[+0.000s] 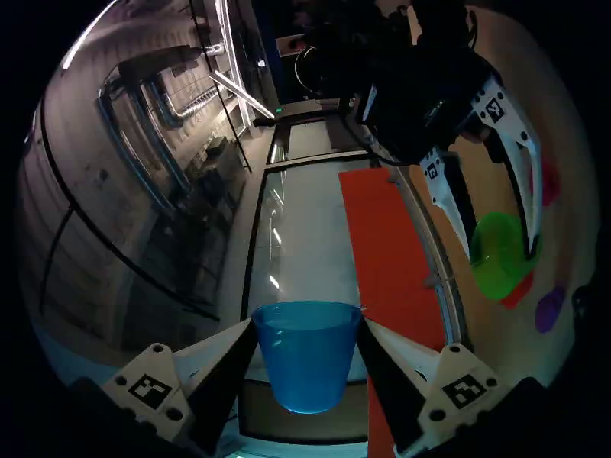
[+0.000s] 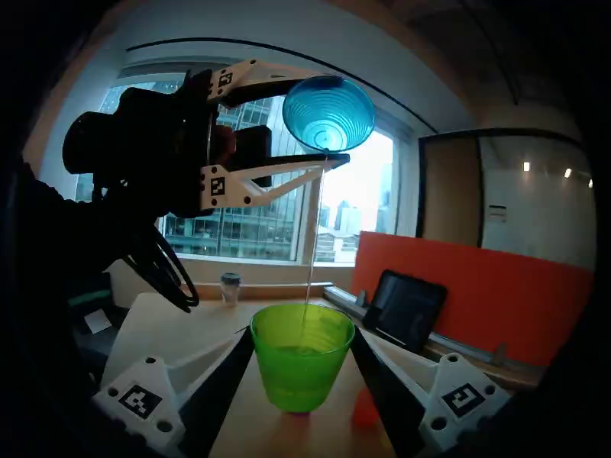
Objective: Pour water
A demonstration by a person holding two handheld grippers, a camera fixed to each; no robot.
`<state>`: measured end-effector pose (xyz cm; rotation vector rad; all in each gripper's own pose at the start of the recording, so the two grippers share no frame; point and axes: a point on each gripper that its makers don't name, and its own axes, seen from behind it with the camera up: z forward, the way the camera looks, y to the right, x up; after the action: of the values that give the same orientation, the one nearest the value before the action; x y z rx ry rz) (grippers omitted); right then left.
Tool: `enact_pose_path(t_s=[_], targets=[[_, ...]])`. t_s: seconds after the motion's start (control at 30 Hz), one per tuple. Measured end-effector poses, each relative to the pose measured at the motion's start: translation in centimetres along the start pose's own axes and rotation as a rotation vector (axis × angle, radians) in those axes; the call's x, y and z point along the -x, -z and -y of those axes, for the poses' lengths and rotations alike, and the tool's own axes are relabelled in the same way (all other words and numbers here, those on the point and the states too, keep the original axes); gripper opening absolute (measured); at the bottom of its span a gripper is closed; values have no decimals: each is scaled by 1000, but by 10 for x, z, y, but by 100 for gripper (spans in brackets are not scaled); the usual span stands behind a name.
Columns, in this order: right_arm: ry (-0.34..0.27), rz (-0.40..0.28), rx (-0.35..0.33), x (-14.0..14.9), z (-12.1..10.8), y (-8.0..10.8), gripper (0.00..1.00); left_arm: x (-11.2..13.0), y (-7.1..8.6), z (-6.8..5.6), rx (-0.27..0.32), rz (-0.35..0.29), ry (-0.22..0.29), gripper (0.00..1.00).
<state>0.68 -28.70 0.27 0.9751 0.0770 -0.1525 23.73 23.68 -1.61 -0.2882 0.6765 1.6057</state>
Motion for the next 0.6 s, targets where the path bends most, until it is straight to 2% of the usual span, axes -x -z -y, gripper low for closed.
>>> enact_pose_path(t_s=[0.17,0.37,0.47,0.6], targets=[[-2,0,2,0,-1,0,92,-2,1,-4,-1,-1,-21,87],[-7,-6,6,-3,-1,0,92,1,-1,-2,-4,-3,-2,87],[-8,-9,7,-4,-1,1,92,3,-2,-1,-6,-3,29,87],[-9,-12,10,-4,-1,2,92,8,-4,-2,0,1,102,87]])
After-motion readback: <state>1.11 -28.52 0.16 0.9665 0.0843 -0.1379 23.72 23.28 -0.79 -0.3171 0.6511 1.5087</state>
